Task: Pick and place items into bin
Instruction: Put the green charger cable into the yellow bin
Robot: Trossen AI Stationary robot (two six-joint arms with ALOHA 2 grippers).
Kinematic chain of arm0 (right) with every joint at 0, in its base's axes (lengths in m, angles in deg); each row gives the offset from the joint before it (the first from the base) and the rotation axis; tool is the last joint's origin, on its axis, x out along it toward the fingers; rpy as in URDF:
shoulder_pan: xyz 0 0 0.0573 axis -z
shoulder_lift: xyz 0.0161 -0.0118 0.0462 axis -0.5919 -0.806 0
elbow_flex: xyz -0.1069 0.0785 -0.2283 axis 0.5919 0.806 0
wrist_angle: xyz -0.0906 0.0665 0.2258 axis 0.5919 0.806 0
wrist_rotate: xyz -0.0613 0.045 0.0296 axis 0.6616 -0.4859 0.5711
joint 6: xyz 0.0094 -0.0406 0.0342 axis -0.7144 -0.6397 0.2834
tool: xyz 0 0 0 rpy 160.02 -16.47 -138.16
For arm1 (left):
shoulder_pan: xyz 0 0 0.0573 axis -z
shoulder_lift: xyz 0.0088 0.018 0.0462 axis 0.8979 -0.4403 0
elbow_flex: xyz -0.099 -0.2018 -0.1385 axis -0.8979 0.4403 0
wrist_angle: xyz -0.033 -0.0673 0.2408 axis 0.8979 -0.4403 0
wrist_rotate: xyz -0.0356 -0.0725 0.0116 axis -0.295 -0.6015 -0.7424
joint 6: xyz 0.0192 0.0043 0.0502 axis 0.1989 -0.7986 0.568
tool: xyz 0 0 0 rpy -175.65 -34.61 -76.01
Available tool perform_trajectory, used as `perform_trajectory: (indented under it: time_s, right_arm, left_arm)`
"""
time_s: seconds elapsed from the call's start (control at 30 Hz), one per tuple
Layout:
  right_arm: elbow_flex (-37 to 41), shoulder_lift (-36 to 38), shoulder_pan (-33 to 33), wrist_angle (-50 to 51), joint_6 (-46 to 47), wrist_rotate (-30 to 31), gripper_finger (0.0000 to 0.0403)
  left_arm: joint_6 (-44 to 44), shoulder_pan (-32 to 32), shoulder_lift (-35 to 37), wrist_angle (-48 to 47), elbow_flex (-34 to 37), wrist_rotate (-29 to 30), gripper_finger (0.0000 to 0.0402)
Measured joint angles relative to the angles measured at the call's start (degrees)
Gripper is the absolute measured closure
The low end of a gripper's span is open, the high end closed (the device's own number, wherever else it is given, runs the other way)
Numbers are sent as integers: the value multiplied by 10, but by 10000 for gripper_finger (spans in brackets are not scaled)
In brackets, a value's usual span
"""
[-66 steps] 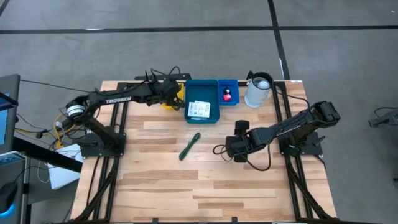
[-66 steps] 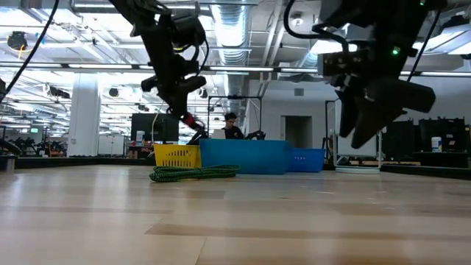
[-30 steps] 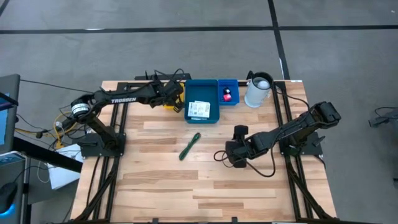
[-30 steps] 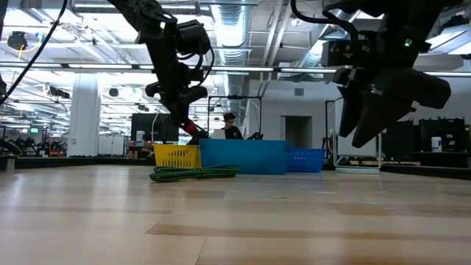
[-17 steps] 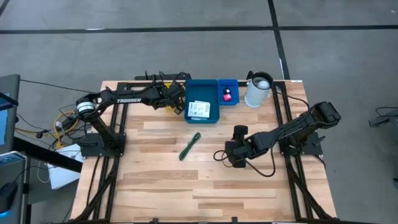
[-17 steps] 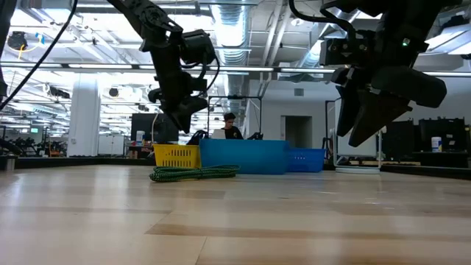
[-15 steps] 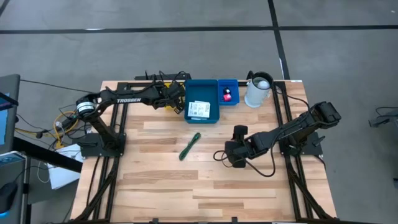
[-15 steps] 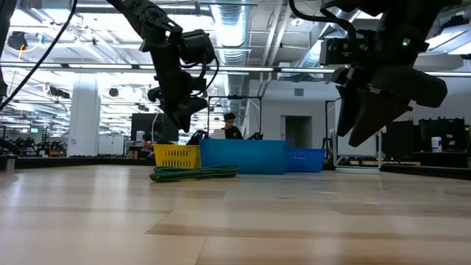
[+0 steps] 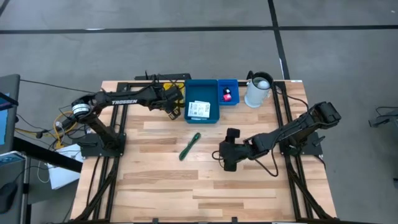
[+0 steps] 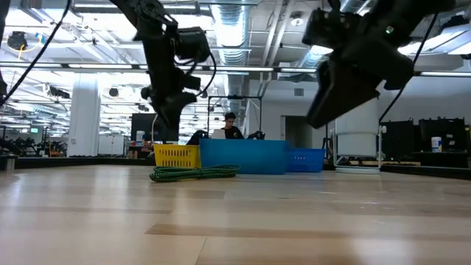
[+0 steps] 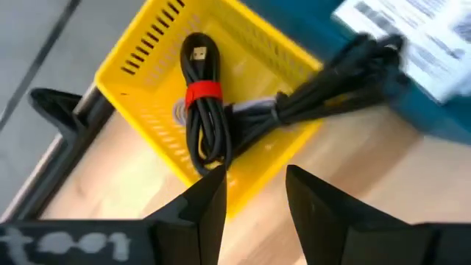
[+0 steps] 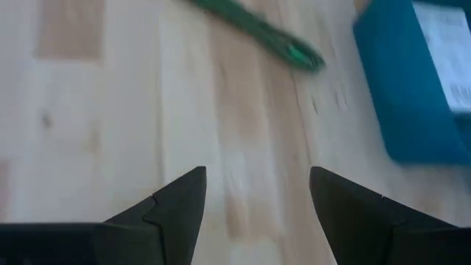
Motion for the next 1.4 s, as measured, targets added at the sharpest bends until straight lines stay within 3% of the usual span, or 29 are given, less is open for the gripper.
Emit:
perform_trajectory:
  time_s: [0.13, 0.27, 0.47, 0.63, 0.93, 1.13, 1.4]
  right_arm:
    - [49, -11, -15, -161, -45, 14, 168]
    - [74, -33, -18, -255, -75, 31, 168]
    - [66, -63, 3, -287, -94, 41, 168]
    - [66, -76, 16, -312, -72, 45, 168]
    - [67, -87, 21, -229, -28, 58, 168]
    - [67, -84, 43, -197, -15, 107, 168]
    - [67, -84, 64, -165, 2, 104, 168]
  left_arm:
    - [7, 45, 44, 15, 3, 40, 270]
    - [27, 106, 91, 70, 4, 89, 270]
    - [56, 204, 146, 125, 4, 88, 270]
    - [39, 263, 156, 105, 4, 78, 270]
    - [-42, 265, 149, 18, 5, 7, 270]
    - [-81, 209, 133, 19, 4, -173, 270]
    - [-124, 179, 57, 34, 4, -254, 269]
